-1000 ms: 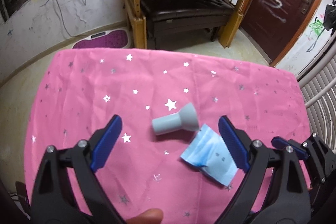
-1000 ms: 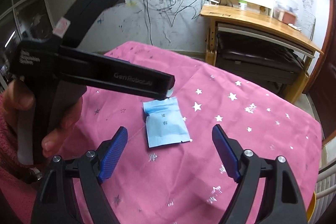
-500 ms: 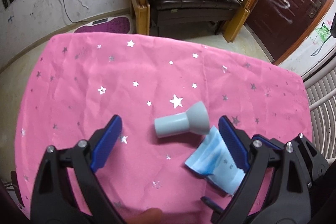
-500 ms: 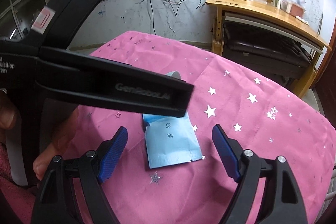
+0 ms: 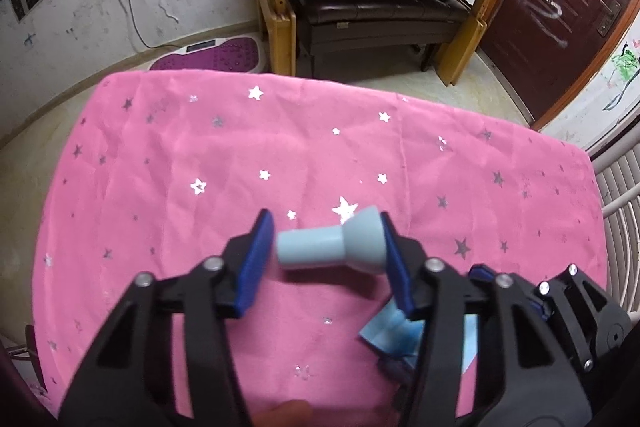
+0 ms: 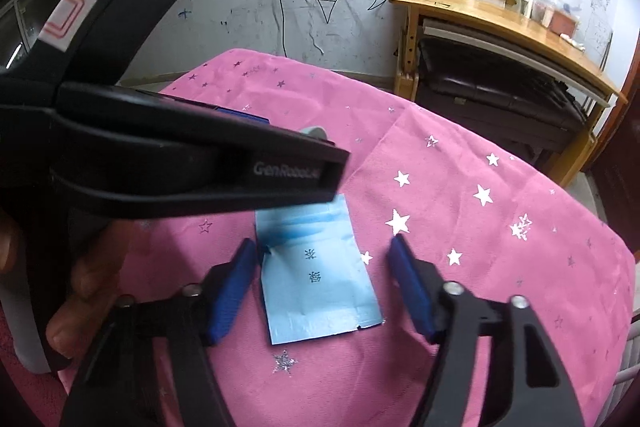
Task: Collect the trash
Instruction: 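Grasp the grey cap with the left gripper while the right grasps the blue packet, then carry the grey cap and blue packet over the yellow bin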
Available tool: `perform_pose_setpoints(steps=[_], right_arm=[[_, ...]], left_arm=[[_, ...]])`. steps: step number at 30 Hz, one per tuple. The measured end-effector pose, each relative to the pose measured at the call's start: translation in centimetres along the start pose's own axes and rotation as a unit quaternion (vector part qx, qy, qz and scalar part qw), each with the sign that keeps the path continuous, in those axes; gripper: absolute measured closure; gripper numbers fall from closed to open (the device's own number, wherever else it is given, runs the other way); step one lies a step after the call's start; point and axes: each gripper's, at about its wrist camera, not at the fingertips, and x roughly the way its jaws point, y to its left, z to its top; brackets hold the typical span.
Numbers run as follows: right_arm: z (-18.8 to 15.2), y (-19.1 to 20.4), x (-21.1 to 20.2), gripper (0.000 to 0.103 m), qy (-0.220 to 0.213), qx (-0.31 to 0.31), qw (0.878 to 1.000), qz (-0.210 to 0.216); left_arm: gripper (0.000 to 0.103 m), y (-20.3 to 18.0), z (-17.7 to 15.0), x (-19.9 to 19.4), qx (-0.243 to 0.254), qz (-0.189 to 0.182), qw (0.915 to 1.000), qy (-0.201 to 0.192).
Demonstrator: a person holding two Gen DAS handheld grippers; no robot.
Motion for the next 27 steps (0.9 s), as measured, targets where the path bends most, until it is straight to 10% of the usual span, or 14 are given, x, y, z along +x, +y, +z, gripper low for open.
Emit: perform_pose_setpoints(steps=[5, 27], right_arm=[[0.1, 0.6, 0.1, 0.059, -0.002, -0.01, 1.0, -0.007], [-1.0, -0.6, -5.0, 0.059, -0.052, 0.012, 0.998, -0.025]], left_arm=[[0.058, 0.2, -0.1, -0.2, -0.002, 0.0, 1.0, -0.002], [0.058, -0.6, -0.5, -5.5, -0.004, 0.016, 0.9983, -0.055]])
